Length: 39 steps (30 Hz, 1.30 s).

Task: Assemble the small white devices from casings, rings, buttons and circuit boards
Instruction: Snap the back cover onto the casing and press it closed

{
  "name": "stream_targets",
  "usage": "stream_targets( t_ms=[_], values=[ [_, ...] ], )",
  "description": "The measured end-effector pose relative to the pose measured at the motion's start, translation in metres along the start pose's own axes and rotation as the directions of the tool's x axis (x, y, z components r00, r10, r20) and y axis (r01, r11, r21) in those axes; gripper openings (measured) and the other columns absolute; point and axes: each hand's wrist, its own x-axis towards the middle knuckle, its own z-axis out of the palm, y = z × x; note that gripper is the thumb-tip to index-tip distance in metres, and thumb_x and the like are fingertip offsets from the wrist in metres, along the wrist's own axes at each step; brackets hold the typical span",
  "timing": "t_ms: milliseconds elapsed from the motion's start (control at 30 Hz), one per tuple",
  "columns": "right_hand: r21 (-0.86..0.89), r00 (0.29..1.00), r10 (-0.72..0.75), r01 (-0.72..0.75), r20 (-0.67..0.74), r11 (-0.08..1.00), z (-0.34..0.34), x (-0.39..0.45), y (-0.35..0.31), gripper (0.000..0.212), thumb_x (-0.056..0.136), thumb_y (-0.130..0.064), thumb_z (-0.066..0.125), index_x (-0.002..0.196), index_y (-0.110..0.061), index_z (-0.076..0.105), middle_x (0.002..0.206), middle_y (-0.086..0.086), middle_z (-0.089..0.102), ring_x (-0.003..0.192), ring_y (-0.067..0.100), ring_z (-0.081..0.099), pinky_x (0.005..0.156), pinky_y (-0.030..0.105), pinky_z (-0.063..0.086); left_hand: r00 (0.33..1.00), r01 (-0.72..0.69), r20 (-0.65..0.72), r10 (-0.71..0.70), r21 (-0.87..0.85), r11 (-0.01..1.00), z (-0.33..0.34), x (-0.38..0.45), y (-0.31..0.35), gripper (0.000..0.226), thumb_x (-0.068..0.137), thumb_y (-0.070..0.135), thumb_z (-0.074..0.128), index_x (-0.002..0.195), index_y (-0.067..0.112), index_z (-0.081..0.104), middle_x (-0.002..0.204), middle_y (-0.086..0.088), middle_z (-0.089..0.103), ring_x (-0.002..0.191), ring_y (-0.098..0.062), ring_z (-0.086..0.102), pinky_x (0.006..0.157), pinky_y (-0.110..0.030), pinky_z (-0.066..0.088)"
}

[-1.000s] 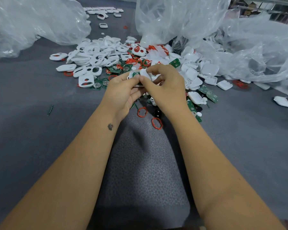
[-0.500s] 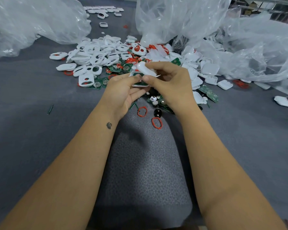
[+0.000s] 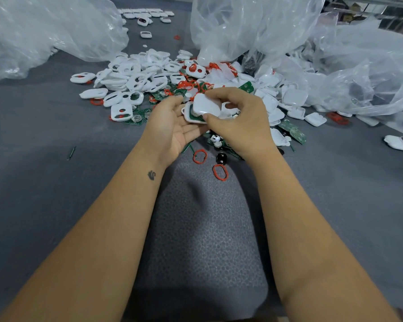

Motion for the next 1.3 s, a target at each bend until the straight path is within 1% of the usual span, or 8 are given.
stream_targets(
  t_ms=[200,367,600,767,967,1067,1200,1300],
  values=[
    [-0.099,0.998,-0.036,0.042,0.056,0.994,0.003,-0.001,0.002,0.034,0.074,-0.005,0.075,0.107,-0.015,0.074,0.113,-0.004,0.070,0.110,0.007,0.059,0.098,0.016,0.042,1.000,0.028,0.005,-0.028,0.090,0.996,0.000,0.000,-0.001,0.041,0.104,0.029,0.033,0.105,-0.001,0.061,0.094,-0.016,0.070,0.084,-0.027,0.069,0.070,-0.034,0.061],
    [-0.137,0.998,-0.037,0.042,0.043,0.990,0.004,-0.001,0.005,0.036,0.072,-0.009,0.080,0.107,-0.016,0.074,0.114,-0.003,0.070,0.111,0.009,0.060,0.101,0.025,0.044,0.999,0.029,0.025,-0.031,0.069,0.997,-0.001,-0.002,0.000,0.026,0.100,0.019,0.043,0.103,0.001,0.061,0.091,-0.016,0.070,0.080,-0.025,0.070,0.072,-0.034,0.061],
    [-0.037,0.998,-0.020,0.022,0.059,0.999,0.004,0.000,0.008,0.033,0.080,-0.006,0.075,0.112,-0.012,0.072,0.124,0.001,0.064,0.119,0.010,0.056,0.103,0.024,0.042,0.985,-0.105,0.153,0.076,0.187,0.977,-0.004,-0.002,-0.002,0.025,0.097,-0.006,0.044,0.119,-0.007,0.057,0.103,-0.018,0.066,0.092,-0.022,0.067,0.084,-0.030,0.058],
    [0.307,0.991,0.123,-0.132,0.048,0.943,0.004,0.004,0.008,0.024,0.090,-0.002,0.062,0.111,-0.012,0.071,0.109,0.002,0.070,0.103,0.006,0.063,0.098,0.027,0.049,0.980,-0.138,0.162,0.113,0.156,0.978,-0.003,-0.002,-0.003,0.027,0.097,-0.010,0.040,0.120,-0.008,0.054,0.106,-0.018,0.068,0.095,-0.023,0.071,0.084,-0.030,0.058],
    [0.294,0.992,0.119,-0.125,0.039,0.948,0.003,0.001,0.011,0.032,0.086,0.000,0.068,0.110,-0.021,0.069,0.104,-0.002,0.071,0.100,0.007,0.065,0.096,0.030,0.052,0.974,-0.165,0.185,0.128,0.201,0.965,-0.004,-0.005,-0.002,0.028,0.095,-0.013,0.041,0.116,-0.004,0.057,0.105,-0.016,0.068,0.096,-0.023,0.069,0.084,-0.030,0.058],
    [0.252,0.993,0.120,-0.120,0.014,0.960,0.003,0.001,0.010,0.033,0.085,-0.003,0.069,0.110,-0.025,0.069,0.103,-0.006,0.072,0.100,0.008,0.066,0.096,0.031,0.052,0.977,-0.160,0.169,0.131,0.167,0.973,-0.003,-0.006,-0.001,0.024,0.096,-0.009,0.044,0.111,-0.002,0.061,0.098,-0.015,0.072,0.093,-0.023,0.071,0.081,-0.031,0.059],
    [0.188,0.994,0.106,-0.110,0.030,0.976,0.007,0.000,0.006,0.030,0.085,-0.003,0.066,0.111,-0.017,0.072,0.105,-0.003,0.071,0.099,0.009,0.065,0.092,0.033,0.053,0.980,-0.184,0.107,0.166,0.192,0.964,-0.002,-0.005,-0.003,0.017,0.099,0.014,0.053,0.107,0.007,0.066,0.088,-0.006,0.076,0.086,-0.018,0.073,0.071,-0.026,0.058],
    [0.279,0.989,0.150,-0.144,0.000,0.949,0.011,0.001,0.005,0.021,0.091,-0.008,0.062,0.109,-0.014,0.071,0.103,-0.002,0.071,0.095,0.008,0.064,0.090,0.027,0.053,0.973,-0.222,0.111,0.205,0.174,0.959,-0.003,-0.002,-0.006,0.020,0.100,0.014,0.050,0.113,0.006,0.064,0.093,-0.005,0.076,0.092,-0.019,0.072,0.075,-0.027,0.058]
  ],
)
